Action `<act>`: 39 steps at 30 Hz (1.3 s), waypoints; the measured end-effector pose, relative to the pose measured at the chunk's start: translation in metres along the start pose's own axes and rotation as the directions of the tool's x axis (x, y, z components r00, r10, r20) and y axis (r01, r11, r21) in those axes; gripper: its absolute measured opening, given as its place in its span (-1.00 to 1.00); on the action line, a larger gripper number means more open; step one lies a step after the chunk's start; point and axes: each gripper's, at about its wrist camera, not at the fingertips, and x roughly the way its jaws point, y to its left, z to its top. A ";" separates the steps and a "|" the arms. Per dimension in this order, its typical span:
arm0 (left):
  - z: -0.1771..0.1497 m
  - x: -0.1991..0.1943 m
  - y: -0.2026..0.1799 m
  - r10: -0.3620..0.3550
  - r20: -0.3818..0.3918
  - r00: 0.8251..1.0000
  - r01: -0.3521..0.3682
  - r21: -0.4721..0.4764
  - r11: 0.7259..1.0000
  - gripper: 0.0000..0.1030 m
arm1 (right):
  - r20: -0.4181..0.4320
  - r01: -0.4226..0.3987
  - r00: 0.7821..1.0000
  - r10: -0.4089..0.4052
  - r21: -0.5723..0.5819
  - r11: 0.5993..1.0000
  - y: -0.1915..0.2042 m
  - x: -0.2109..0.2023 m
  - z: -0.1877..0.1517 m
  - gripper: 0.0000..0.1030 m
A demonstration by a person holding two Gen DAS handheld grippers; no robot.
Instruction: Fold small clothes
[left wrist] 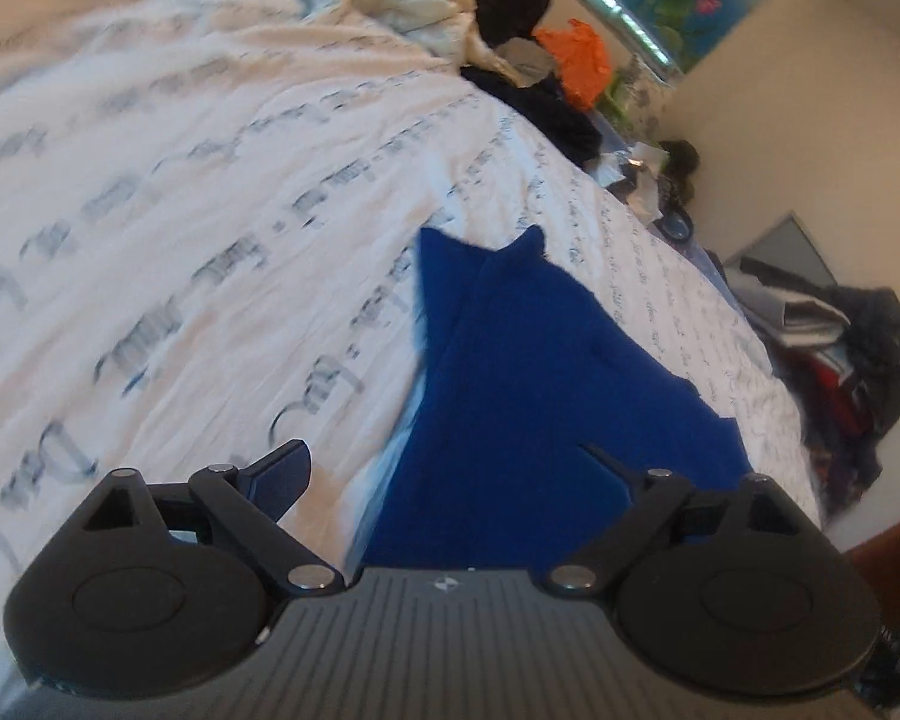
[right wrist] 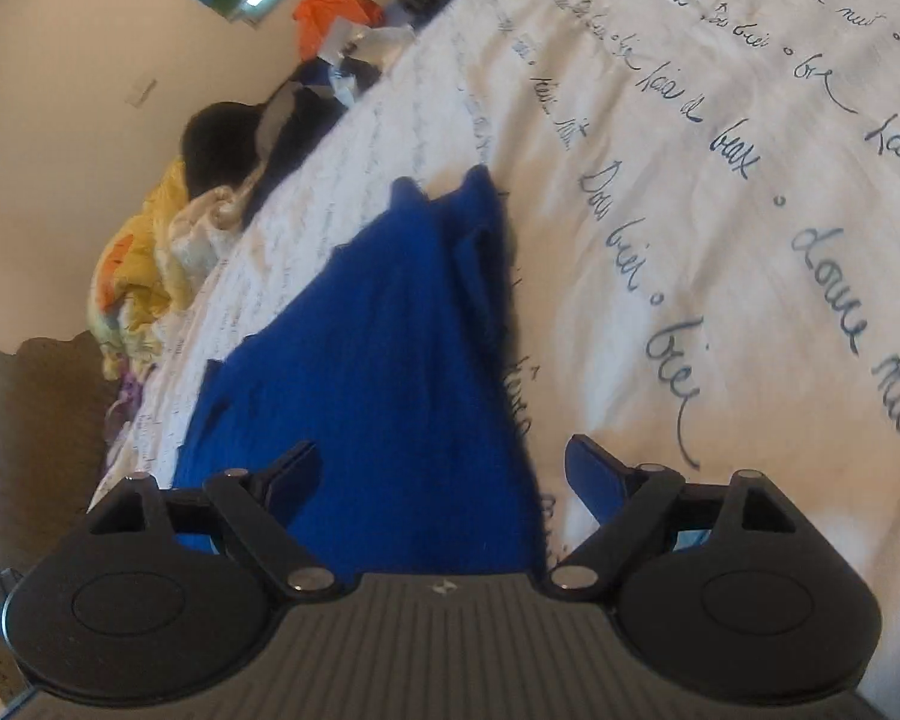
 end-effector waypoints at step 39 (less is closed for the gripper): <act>-0.011 0.047 0.010 -0.290 -0.097 0.952 0.259 -0.245 0.934 -0.03 | -0.170 -0.198 0.958 0.231 0.191 0.961 -0.011 0.021 -0.007 0.50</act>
